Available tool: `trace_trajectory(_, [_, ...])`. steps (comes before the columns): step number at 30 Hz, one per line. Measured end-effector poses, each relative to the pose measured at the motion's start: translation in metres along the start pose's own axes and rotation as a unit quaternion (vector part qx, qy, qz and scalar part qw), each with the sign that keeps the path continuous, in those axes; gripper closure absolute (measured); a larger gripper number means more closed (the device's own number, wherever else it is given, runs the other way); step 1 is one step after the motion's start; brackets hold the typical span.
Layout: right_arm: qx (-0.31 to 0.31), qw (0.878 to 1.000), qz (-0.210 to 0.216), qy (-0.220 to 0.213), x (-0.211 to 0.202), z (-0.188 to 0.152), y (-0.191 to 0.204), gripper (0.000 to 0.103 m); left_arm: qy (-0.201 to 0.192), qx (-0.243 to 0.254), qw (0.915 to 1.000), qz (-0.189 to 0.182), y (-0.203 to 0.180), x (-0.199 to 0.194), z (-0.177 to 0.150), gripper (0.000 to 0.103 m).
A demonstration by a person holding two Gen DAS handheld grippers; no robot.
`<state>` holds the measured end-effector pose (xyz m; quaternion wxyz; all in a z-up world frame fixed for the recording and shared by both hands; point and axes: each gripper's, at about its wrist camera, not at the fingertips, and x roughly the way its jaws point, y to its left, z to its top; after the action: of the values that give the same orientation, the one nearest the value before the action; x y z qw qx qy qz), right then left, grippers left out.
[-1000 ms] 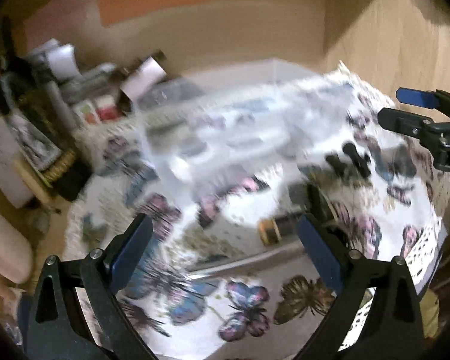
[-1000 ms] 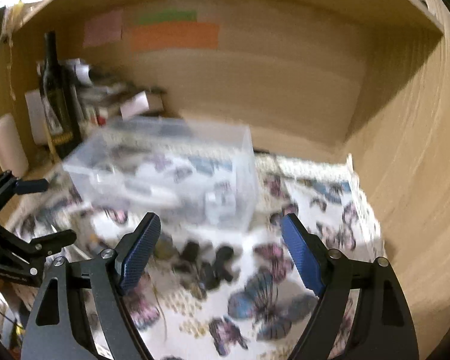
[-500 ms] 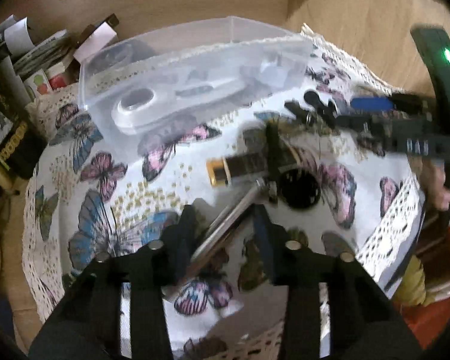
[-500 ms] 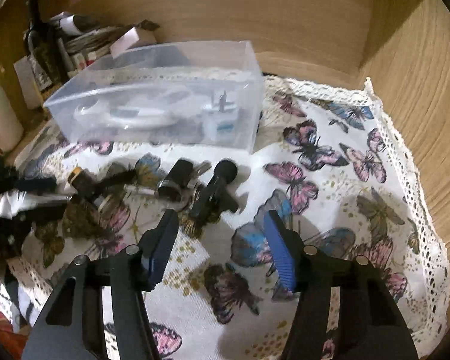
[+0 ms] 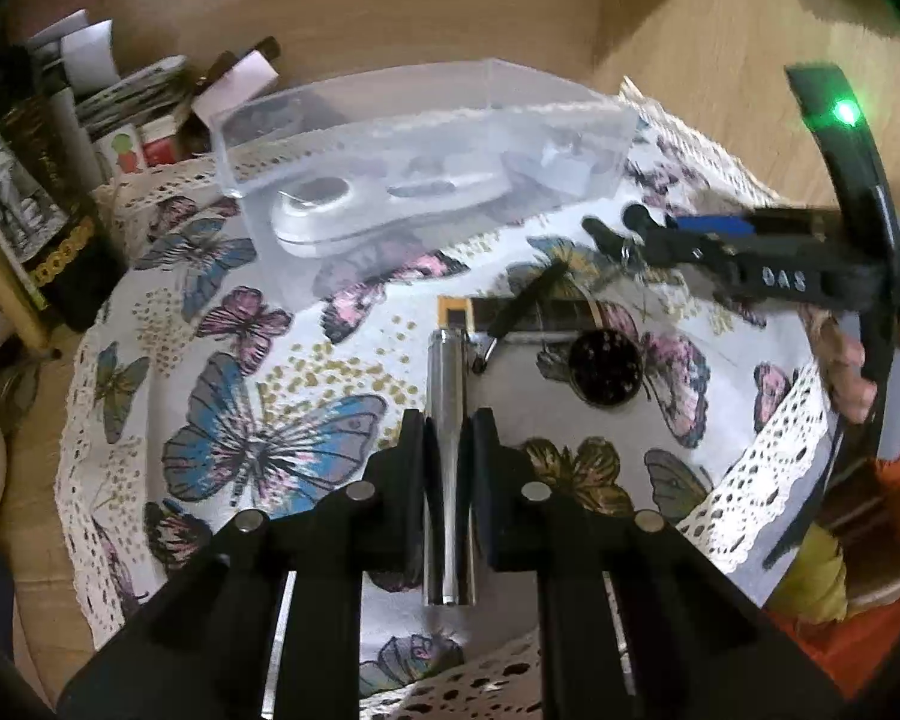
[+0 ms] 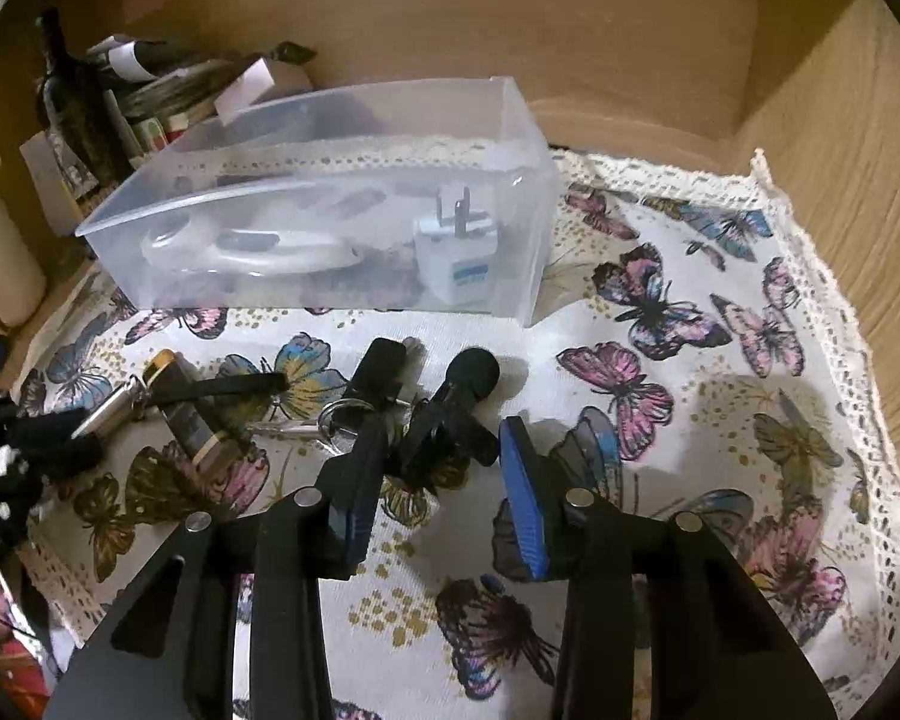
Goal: Organize rigid objects
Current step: 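Grasp the silver metal rod with the left tool while the right tool grasps a black microphone piece, then carry the rod and black piece with both tools over the clear box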
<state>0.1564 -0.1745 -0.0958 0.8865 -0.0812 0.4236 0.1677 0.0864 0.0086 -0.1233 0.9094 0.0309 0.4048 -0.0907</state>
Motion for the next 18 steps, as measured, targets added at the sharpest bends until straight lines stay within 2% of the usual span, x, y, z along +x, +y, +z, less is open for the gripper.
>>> trace_trajectory(8, [-0.005, 0.998, -0.013, -0.068, -0.047, 0.006, 0.000, 0.068, -0.057, -0.036, 0.9976, 0.016, 0.019, -0.033, 0.019, 0.088])
trace_trajectory(18, [-0.008, 0.988, -0.007, -0.156, -0.103, 0.027, 0.009, 0.068, -0.141, -0.063, 0.9874, 0.035, 0.037, -0.079, 0.048, 0.088])
